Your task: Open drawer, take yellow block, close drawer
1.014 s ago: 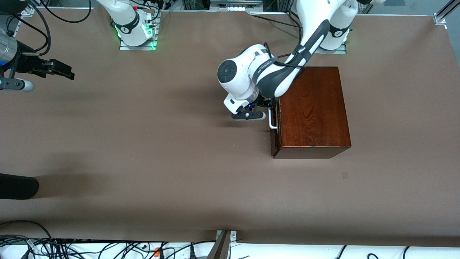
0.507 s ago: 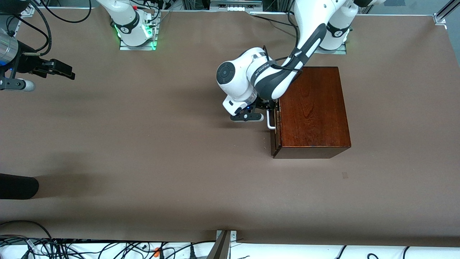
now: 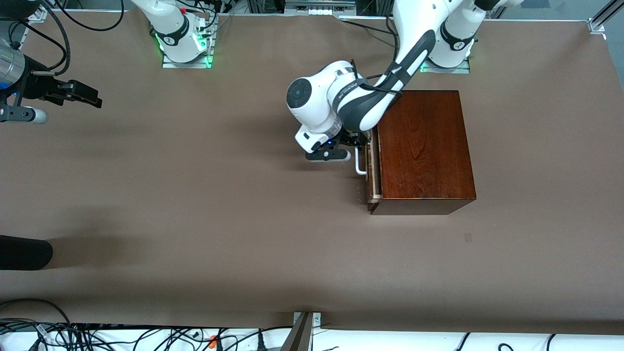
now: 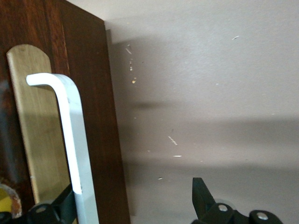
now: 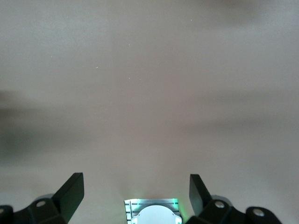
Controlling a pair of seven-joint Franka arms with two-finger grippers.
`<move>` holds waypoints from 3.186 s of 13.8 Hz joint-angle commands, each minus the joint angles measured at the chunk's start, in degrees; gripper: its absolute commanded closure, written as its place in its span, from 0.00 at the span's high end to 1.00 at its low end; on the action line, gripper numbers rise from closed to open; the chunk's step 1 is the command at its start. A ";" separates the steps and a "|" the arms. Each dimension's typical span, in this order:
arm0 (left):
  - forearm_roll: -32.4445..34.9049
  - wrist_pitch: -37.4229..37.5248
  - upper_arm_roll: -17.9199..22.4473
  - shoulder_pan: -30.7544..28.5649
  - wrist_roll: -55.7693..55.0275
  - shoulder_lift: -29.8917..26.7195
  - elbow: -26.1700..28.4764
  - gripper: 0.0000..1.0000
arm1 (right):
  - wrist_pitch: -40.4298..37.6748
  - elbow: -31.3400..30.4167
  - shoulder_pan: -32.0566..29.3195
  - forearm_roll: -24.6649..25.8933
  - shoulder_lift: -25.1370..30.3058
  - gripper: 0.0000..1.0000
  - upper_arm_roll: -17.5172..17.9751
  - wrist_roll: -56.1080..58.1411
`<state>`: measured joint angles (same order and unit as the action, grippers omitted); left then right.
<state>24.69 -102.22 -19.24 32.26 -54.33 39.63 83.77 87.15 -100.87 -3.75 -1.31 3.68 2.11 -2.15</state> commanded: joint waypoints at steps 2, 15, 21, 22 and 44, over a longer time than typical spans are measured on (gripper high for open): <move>0.36 -0.18 -0.18 3.16 -2.27 5.01 -7.64 1.00 | -1.11 1.20 0.15 -0.53 -0.43 1.00 -0.09 0.04; -1.31 -0.26 -0.18 6.50 -2.18 11.26 -19.60 1.00 | -0.84 1.46 0.15 -0.45 -0.43 1.00 0.00 0.21; -1.48 -0.62 -0.27 6.68 -1.65 11.61 -21.28 1.00 | -0.67 1.46 0.15 -0.53 -0.43 1.00 0.00 0.39; -1.92 -0.79 -0.27 6.68 -1.57 11.61 -21.28 1.00 | -0.67 1.37 0.15 -0.53 -0.52 1.00 0.00 0.39; -18.08 11.25 -0.71 -9.46 17.74 -19.28 -5.58 1.00 | -1.02 1.46 0.41 -0.62 -0.52 1.00 0.17 0.38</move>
<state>10.74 -90.10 -19.58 29.41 -42.75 32.13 65.92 87.16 -100.81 -3.62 -1.32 3.68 2.20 -2.08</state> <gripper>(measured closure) 0.000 0.000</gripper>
